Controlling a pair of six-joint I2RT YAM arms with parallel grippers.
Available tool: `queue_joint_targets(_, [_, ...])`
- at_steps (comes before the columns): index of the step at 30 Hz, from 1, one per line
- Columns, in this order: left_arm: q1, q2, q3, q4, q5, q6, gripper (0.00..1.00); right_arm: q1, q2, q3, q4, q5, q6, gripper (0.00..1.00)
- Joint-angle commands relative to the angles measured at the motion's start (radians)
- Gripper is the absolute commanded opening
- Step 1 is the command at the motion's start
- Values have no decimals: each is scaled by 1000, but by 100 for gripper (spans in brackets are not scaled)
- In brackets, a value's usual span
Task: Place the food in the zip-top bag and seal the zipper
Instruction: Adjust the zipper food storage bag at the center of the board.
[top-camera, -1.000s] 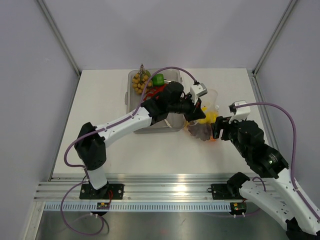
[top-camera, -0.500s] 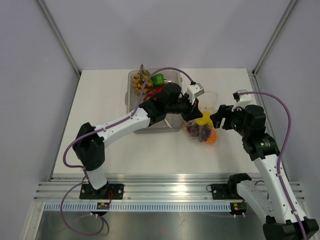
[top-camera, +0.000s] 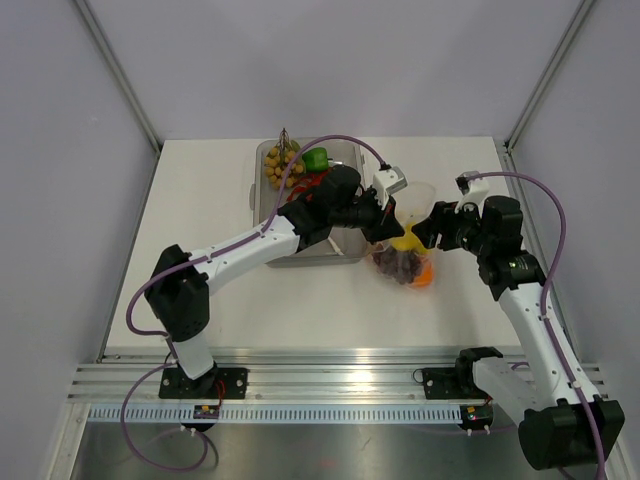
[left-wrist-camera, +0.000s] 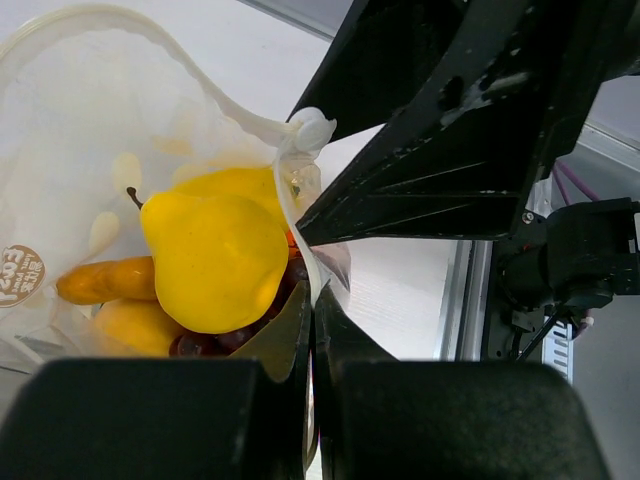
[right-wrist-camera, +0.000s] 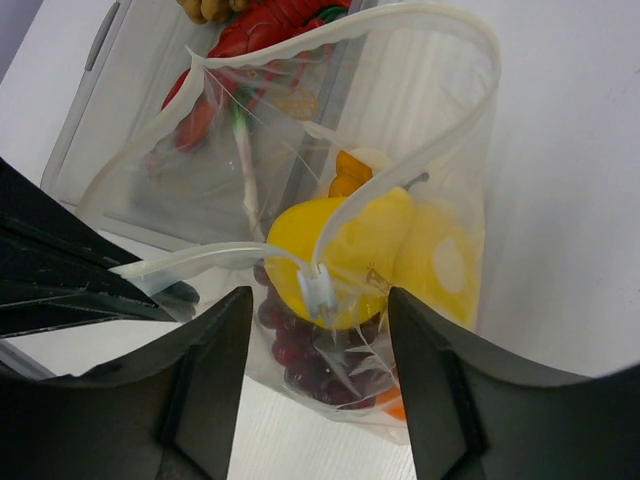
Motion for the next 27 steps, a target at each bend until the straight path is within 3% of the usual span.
queue_joint_targets(1, [10, -63, 4, 84, 49, 5, 0, -9, 17, -8, 68, -18, -22, 61])
queue_joint_targets(9, [12, -63, 0, 71, 78, 13, 0, -9, -1, -25, 106, 25, -26, 48])
queue_joint_targets(20, [13, -72, -16, 61, 114, 20, 0, -9, -35, -54, 145, 5, -46, 49])
queue_joint_targets(23, [13, -75, -20, 60, 114, 20, 0, -10, -17, -54, 151, -19, -37, 42])
queue_joint_targets(27, [15, -79, -25, 63, 114, 16, 0, -9, 2, -56, 159, -57, -25, 24])
